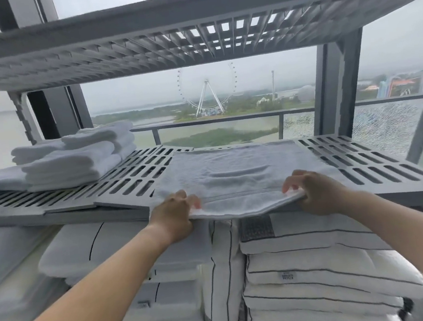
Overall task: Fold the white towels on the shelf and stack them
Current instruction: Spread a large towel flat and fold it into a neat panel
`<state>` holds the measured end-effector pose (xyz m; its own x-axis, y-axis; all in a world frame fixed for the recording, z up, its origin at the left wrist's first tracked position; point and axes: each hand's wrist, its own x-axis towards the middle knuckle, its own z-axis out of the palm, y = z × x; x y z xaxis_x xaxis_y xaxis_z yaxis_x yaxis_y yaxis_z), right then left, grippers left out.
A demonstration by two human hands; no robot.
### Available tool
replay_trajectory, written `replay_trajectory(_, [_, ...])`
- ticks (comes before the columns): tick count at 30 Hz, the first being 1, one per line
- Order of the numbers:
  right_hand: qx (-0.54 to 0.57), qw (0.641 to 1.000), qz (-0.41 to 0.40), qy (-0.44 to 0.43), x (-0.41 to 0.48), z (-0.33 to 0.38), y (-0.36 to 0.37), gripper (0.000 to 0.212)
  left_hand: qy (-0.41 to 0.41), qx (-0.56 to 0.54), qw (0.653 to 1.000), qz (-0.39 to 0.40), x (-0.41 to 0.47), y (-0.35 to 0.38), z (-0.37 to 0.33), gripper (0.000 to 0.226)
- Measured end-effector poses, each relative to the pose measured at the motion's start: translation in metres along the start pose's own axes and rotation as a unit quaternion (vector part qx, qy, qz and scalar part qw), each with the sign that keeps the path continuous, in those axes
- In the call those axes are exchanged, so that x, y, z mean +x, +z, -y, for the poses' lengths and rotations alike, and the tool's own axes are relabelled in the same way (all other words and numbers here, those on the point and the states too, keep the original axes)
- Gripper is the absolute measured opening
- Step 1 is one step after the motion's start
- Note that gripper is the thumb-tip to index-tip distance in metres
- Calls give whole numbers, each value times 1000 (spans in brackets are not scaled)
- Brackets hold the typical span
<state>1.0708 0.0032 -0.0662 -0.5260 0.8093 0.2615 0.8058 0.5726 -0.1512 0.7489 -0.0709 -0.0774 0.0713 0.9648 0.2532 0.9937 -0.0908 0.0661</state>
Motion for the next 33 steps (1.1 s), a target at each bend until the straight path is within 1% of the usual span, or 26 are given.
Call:
replay_trajectory(2, [12,1000,2,-5,-1,2,-1,35,2,-9,1000,2,-1,-1,1,46])
replay_trajectory(4, [18,1000,-13,-14,-2,1,2,34,10,-5,1000,-4,-2,0,1,36])
replay_trajectory(6, [15,999,-38,-23,-3,-1,6,30,20,15,1000,-12,-3,1,1,27])
replay_trajectory(8, [8,998,-52,-28,-3,-2,9,25,32,36,999,-14,-2,5,1,26])
replay_trajectory(10, [9,998,-40,-38,-3,-1,9,23,42,38,998,-7,-1,8,1,24])
replay_trajectory(12, [19,999,-2,-50,-2,-1,5,27,50,38,998,7,1,11,1,21])
replay_trajectory(14, [48,997,37,-45,-1,-1,0,39,53,24,998,14,4,13,1,33])
replay_trajectory(15, [65,996,43,-39,1,0,-3,45,52,4,999,12,6,14,0,41])
replay_trajectory(16, [79,996,39,-32,3,0,-5,46,50,-24,998,4,9,15,-1,45])
replay_trajectory(18, [94,995,9,-19,10,-2,-4,41,42,-82,995,-28,18,16,-6,43])
replay_trajectory(20, [87,996,-28,-17,20,-3,0,35,37,-106,992,-56,30,17,-11,37])
replay_trajectory(24, [93,994,-59,-23,46,-7,12,10,27,-80,995,-60,59,21,-20,36])
replay_trajectory(26, [85,993,-69,-41,65,-8,14,3,17,-79,995,-56,75,24,-24,37])
replay_trajectory(27, [80,993,-72,-49,76,-9,15,3,16,-85,995,-50,85,25,-25,39])
replay_trajectory(30, [63,995,-52,-54,112,-16,19,6,20,-109,994,-21,119,27,-27,43])
replay_trajectory(32, [68,997,-27,-33,137,-21,24,11,19,-112,994,9,145,31,-26,48])
replay_trajectory(33, [77,997,-12,-14,150,-23,27,17,16,-108,994,27,159,35,-25,52])
